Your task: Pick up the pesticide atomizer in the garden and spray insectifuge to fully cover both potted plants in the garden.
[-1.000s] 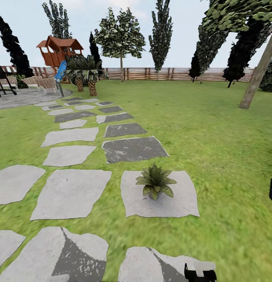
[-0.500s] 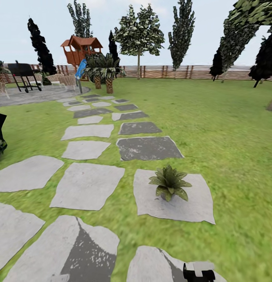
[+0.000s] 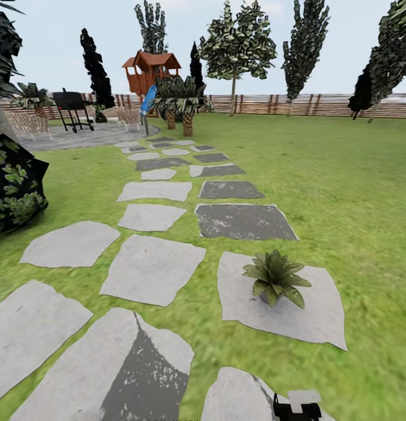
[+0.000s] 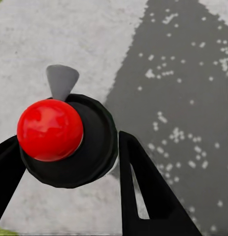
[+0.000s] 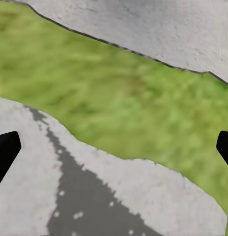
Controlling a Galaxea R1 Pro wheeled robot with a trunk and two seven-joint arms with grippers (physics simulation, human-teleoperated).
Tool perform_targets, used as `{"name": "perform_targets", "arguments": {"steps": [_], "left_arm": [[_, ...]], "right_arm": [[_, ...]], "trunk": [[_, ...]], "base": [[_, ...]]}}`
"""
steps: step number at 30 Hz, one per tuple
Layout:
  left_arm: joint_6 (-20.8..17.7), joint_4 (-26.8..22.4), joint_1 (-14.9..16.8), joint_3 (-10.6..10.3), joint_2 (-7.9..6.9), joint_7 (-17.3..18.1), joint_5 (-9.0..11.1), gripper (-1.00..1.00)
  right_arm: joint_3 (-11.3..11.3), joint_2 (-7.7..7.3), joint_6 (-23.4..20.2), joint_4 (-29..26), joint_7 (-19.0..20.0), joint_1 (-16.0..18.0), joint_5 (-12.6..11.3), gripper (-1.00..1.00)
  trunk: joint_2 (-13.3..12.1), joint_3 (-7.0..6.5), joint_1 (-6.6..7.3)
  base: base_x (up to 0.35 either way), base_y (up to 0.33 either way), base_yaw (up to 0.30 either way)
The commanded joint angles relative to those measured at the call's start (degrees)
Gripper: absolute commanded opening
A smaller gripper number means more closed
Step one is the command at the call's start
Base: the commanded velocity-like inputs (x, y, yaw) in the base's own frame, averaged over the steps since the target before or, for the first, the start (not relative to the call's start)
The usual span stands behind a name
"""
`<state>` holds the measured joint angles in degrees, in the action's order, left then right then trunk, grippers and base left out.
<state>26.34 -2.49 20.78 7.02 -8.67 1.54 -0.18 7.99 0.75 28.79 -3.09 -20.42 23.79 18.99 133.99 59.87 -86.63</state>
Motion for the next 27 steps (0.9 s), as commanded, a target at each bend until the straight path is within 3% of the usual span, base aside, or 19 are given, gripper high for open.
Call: {"name": "perform_targets", "arguments": {"steps": [1,27], "left_arm": [[0.2,0.1,0.0,0.3,0.0,0.1,0.0,-1.0],[0.0,0.1,0.0,0.4,-0.12,0.1,0.0,-1.0]], "right_arm": [[0.4,0.02,0.1,0.0,-0.2,0.0,0.6,1.0],[0.4,0.04,0.1,0.0,-0.3,0.0,0.8,1.0]], "trunk": [[0.0,0.1,0.01],[0.0,1.4,0.01]], "base": [[0.0,0.0,0.264],[0.008,0.0,0.259]]}}
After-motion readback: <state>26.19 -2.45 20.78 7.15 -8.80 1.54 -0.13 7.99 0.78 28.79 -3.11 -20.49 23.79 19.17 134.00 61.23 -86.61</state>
